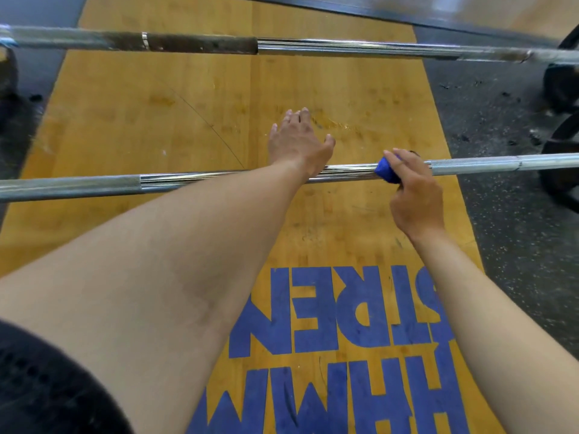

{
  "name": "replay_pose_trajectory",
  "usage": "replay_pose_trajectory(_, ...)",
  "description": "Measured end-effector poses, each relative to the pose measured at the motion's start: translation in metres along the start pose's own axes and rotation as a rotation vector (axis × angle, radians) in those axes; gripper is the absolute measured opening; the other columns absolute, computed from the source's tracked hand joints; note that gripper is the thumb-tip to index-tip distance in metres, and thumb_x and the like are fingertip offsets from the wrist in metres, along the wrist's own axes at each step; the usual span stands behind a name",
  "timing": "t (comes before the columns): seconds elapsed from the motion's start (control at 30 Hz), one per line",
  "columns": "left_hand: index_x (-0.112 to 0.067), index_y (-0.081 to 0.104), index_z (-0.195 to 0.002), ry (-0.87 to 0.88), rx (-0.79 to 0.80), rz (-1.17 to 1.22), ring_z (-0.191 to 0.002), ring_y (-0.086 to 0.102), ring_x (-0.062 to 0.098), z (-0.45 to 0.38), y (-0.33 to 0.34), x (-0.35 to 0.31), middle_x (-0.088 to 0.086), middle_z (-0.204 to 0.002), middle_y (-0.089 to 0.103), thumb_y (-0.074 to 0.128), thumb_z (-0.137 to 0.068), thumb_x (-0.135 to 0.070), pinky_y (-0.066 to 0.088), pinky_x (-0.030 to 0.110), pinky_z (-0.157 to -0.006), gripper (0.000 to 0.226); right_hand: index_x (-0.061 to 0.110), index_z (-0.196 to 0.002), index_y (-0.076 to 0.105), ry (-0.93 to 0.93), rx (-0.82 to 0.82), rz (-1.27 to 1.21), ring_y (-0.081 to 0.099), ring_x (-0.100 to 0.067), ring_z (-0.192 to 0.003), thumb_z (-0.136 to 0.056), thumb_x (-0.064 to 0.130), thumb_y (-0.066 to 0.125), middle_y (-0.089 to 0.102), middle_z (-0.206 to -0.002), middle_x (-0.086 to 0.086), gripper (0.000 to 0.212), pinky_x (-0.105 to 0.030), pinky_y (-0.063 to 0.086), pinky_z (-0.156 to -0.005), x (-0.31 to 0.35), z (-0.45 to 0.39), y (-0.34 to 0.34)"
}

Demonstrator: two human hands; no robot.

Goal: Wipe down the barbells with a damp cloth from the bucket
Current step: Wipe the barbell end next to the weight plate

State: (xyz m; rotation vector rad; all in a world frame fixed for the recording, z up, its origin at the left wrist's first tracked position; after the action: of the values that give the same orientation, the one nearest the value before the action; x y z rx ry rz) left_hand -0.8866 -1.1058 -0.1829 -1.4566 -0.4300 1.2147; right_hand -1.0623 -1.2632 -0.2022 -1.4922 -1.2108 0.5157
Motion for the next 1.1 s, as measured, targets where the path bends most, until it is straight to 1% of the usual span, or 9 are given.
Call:
replay_pose_trajectory(0.1,-0.011,0.015,-0.162,-0.001,-0.002,-0.007,-0.157,0.012,0.022,0.0,0.0,0.0,0.008,-0.169,0.02,0.038,-0.103,-0.055,0.012,0.041,-0.127,0.077,0.005,-0.136,0.062,0.248,-0.105,-0.033,0.049,-0.028,-0.134,-0.087,-0.016,0.049,0.058,-0.139,-0.009,0.055,-0.039,0.042,-0.11,0.015,-0.006,0.005)
replay_pose_trajectory(0.23,-0.011,0.017,-0.162,-0.003,-0.007,0.001,-0.157,0.015,0.023,0.003,0.001,-0.001,0.009,-0.168,0.021,0.039,-0.102,-0.055,0.013,0.042,-0.127,0.077,0.01,-0.139,0.06,-0.114,-0.019,-0.009,0.05,-0.028,-0.133,-0.086,-0.017,0.048,0.059,-0.137,-0.005,0.061,-0.032,0.044,-0.1,0.032,0.009,0.012)
replay_pose_trajectory(0.37,-0.01,0.017,-0.161,-0.001,-0.013,-0.003,-0.157,0.013,0.021,0.006,0.005,0.0,0.009,-0.168,0.022,0.036,-0.103,-0.054,0.012,0.042,-0.127,0.076,0.006,-0.133,0.064,0.204,-0.117,-0.034,0.051,-0.029,-0.13,-0.085,-0.016,0.049,0.061,-0.134,-0.008,0.055,-0.041,0.047,-0.104,0.026,0.006,0.01)
replay_pose_trajectory(0.53,-0.01,0.024,-0.159,-0.011,-0.042,0.026,-0.156,0.016,0.021,0.018,0.011,-0.001,0.007,-0.165,0.029,0.037,-0.102,-0.053,0.015,0.043,-0.126,0.072,0.01,-0.136,0.062,-0.112,-0.033,-0.023,0.052,-0.028,-0.128,-0.081,-0.016,0.048,0.06,-0.134,-0.005,0.063,-0.031,0.044,-0.1,0.042,0.028,0.013)
replay_pose_trajectory(0.67,-0.01,0.025,-0.158,-0.008,-0.048,0.029,-0.156,0.017,0.022,0.03,0.014,-0.001,0.008,-0.165,0.03,0.037,-0.102,-0.052,0.015,0.043,-0.126,0.071,0.007,-0.129,0.067,0.234,-0.165,-0.043,0.051,-0.029,-0.128,-0.082,-0.014,0.051,0.062,-0.129,-0.006,0.055,-0.041,0.046,-0.103,0.033,0.029,0.009)
replay_pose_trajectory(0.77,-0.01,0.025,-0.158,-0.011,-0.05,0.028,-0.156,0.017,0.022,0.04,0.016,-0.004,0.007,-0.165,0.031,0.037,-0.102,-0.052,0.015,0.043,-0.126,0.071,0.006,-0.134,0.063,0.012,-0.107,-0.052,0.05,-0.03,-0.129,-0.082,-0.013,0.046,0.06,-0.133,-0.006,0.058,-0.04,0.044,-0.108,0.07,0.051,0.02)
replay_pose_trajectory(0.87,-0.01,0.025,-0.158,-0.011,-0.05,0.028,-0.156,0.017,0.022,0.048,0.02,-0.005,0.008,-0.165,0.031,0.036,-0.103,-0.052,0.015,0.043,-0.126,0.07,0.009,-0.141,0.058,-0.167,-0.042,-0.024,0.048,-0.03,-0.133,-0.083,-0.017,0.044,0.057,-0.139,-0.006,0.064,-0.037,0.04,-0.113,0.056,0.061,0.013)
replay_pose_trajectory(1.0,-0.009,0.024,-0.159,0.006,-0.048,0.026,-0.156,0.016,0.022,0.06,0.024,-0.005,0.008,-0.166,0.028,0.035,-0.103,-0.051,0.014,0.042,-0.126,0.07,0.009,-0.137,0.061,0.19,-0.08,-0.002,0.045,-0.029,-0.136,-0.081,-0.02,0.047,0.055,-0.14,-0.007,0.064,-0.044,0.046,-0.106,0.015,0.061,-0.009)
replay_pose_trajectory(1.1,-0.01,0.025,-0.159,0.037,-0.068,0.033,-0.156,0.016,0.022,0.069,0.025,-0.007,0.007,-0.166,0.028,0.037,-0.103,-0.049,0.015,0.042,-0.126,0.07,0.007,-0.142,0.055,0.155,-0.002,0.048,0.038,-0.031,-0.143,-0.084,-0.02,0.047,0.051,-0.145,-0.009,0.064,-0.045,0.045,-0.109,0.013,0.068,-0.019)
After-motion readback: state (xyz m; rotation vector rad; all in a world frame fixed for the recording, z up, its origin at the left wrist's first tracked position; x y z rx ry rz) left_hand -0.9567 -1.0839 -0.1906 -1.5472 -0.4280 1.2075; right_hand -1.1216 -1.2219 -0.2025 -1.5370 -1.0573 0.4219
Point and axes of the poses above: each hand's wrist, its own z-axis away from the middle knuckle, its own y-axis out of the palm, x = y × z, the point moved 1 cm from there along -z, towards the middle knuckle
